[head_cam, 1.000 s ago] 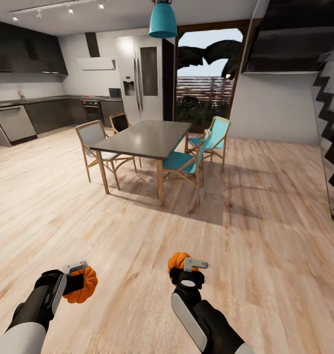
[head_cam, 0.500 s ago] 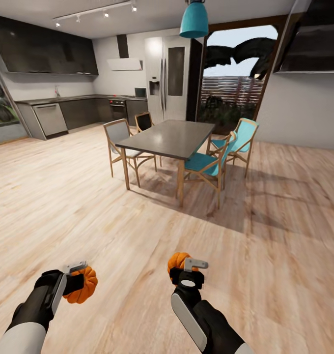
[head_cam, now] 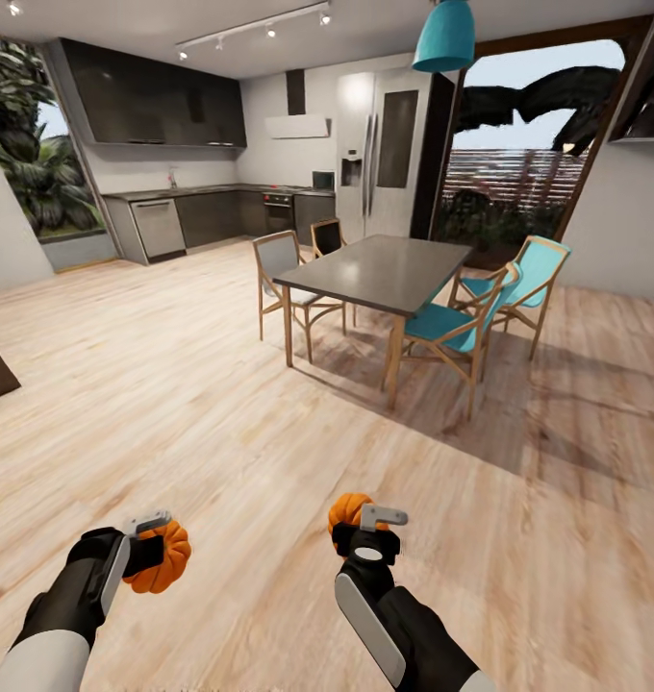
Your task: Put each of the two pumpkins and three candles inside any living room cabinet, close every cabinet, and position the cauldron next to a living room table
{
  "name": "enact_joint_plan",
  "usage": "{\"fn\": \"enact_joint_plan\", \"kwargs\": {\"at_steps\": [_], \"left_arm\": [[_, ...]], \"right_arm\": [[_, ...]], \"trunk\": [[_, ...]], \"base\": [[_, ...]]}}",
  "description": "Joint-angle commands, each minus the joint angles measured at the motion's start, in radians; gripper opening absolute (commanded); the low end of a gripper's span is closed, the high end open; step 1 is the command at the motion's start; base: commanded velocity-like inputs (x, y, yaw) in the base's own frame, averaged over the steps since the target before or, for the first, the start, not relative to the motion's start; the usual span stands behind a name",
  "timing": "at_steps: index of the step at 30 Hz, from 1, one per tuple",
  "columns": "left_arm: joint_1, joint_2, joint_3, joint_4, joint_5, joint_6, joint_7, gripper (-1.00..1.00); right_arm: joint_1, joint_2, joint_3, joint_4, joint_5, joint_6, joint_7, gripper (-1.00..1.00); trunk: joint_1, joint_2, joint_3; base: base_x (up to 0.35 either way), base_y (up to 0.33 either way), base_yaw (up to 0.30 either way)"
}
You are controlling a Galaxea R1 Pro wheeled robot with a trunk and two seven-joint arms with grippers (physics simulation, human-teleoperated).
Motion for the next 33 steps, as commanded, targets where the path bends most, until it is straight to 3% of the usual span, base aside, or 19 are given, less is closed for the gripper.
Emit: {"fn": "enact_joint_plan", "kwargs": {"at_steps": [1,33], "left_arm": [[0.000,0.000,0.000,0.000,-0.002,0.000,0.002,-1.00],[0.000,-0.002,0.000,0.000,-0.002,-0.001,0.002,-1.00]], "right_arm": [[0.000,0.000,0.000,-0.001,0.003,0.000,0.000,-1.00],[0.000,0.000,0.000,-0.001,0.004,0.000,0.013,-1.00]], "trunk": [[0.000,0.000,0.000],[0.000,0.000,0.000]], "base": [[0.000,0.000,0.291],[0.000,0.000,0.291]]}}
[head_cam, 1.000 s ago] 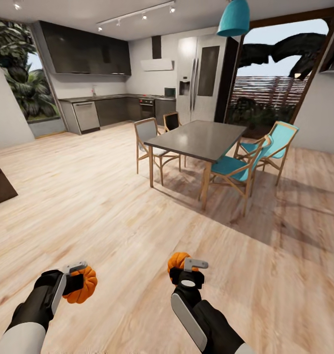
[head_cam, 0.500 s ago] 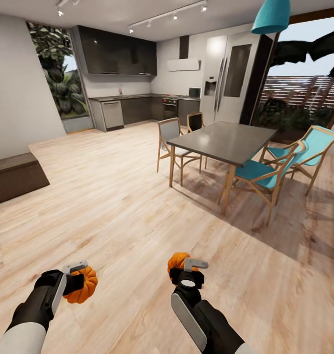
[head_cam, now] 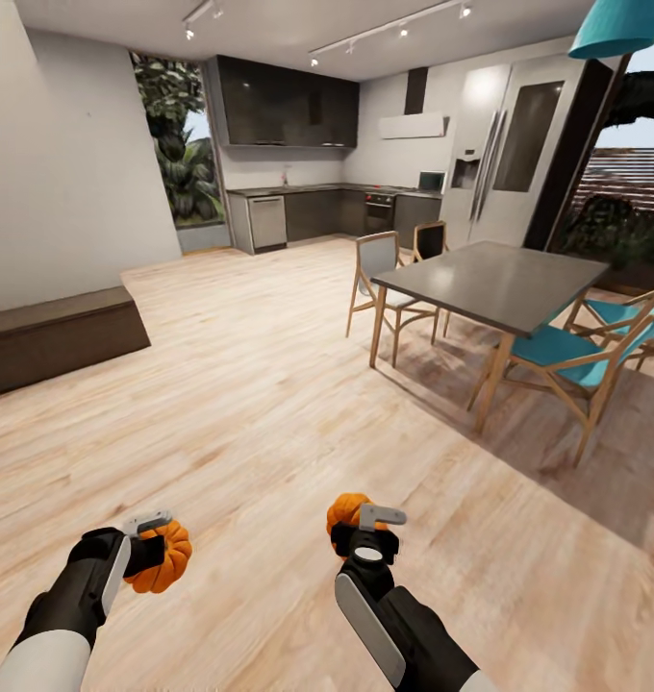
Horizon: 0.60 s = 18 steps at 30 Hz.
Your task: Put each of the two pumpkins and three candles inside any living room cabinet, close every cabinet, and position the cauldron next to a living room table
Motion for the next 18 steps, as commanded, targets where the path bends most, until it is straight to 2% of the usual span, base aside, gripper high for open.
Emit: {"fn": "enact_joint_plan", "kwargs": {"at_steps": [1,18], "left_arm": [[0.000,0.000,0.000,0.000,-0.001,0.000,0.002,-1.00],[0.000,-0.001,-0.002,0.000,-0.003,0.000,0.002,-1.00]], "right_arm": [[0.000,0.000,0.000,-0.001,0.003,0.000,0.000,-1.00],[0.000,0.000,0.000,-0.001,0.003,0.000,0.000,-1.00]], "trunk": [[0.000,0.000,0.000],[0.000,0.000,0.000]], "base": [[0.000,0.000,0.291],[0.000,0.000,0.291]]}}
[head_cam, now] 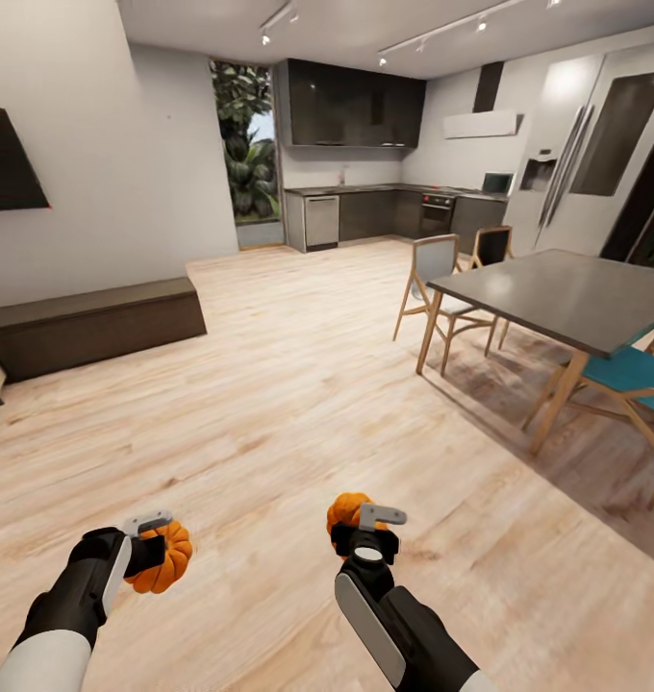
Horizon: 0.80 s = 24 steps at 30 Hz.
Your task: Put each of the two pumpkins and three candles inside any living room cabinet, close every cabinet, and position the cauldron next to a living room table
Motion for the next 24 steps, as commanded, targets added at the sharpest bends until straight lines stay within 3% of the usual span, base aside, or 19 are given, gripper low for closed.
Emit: {"fn": "enact_joint_plan", "kwargs": {"at_steps": [1,24], "left_arm": [[0.000,0.000,0.000,0.000,-0.001,0.000,0.002,-1.00],[-0.001,-0.001,-0.001,0.000,-0.002,-0.003,0.002,-1.00]], "right_arm": [[0.000,0.000,0.000,0.000,0.003,0.000,0.000,-1.00],[0.000,0.000,0.000,0.000,0.004,-0.001,0.003,-1.00]], "trunk": [[0.000,0.000,0.000],[0.000,0.000,0.000]], "base": [[0.000,0.000,0.291],[0.011,0.003,0.285]]}}
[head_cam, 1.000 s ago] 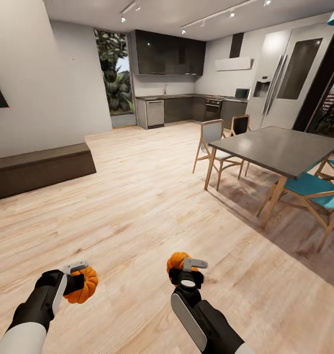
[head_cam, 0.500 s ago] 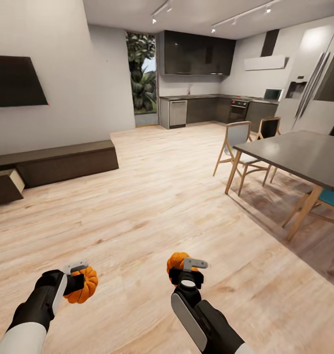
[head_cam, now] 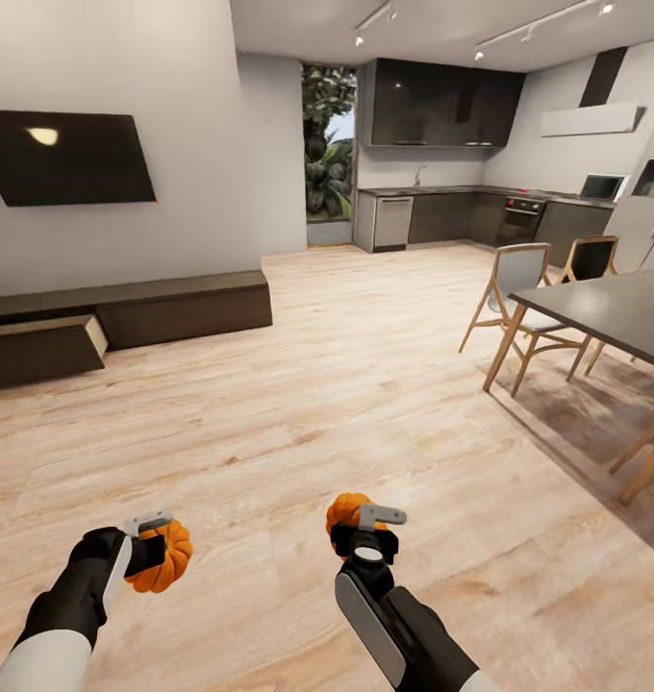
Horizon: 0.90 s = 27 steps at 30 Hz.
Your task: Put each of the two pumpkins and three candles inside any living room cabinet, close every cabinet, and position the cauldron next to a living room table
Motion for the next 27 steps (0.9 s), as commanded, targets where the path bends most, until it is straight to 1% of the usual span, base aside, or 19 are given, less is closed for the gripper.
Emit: {"fn": "enact_joint_plan", "kwargs": {"at_steps": [1,18,27], "left_arm": [[-0.001,0.000,0.000,0.000,0.001,0.000,0.002,-1.00],[-0.001,0.003,0.001,0.000,0.001,0.000,0.002,-1.00],[0.000,0.003,0.001,0.000,0.001,0.000,0.002,-1.00]], "right_arm": [[0.000,0.000,0.000,-0.001,0.004,-0.001,0.001,-1.00],[0.000,0.000,0.000,0.002,0.012,-0.004,0.001,-1.00],[0.000,0.000,0.001,0.000,0.013,-0.004,0.001,-1.00]], "trunk": [[0.000,0.000,0.000],[0.000,0.000,0.000],[0.000,0.000,0.000]], "base": [[0.198,0.107,0.091],[0.270,0.154,0.008],[0.317,0.032,0.000]]}}
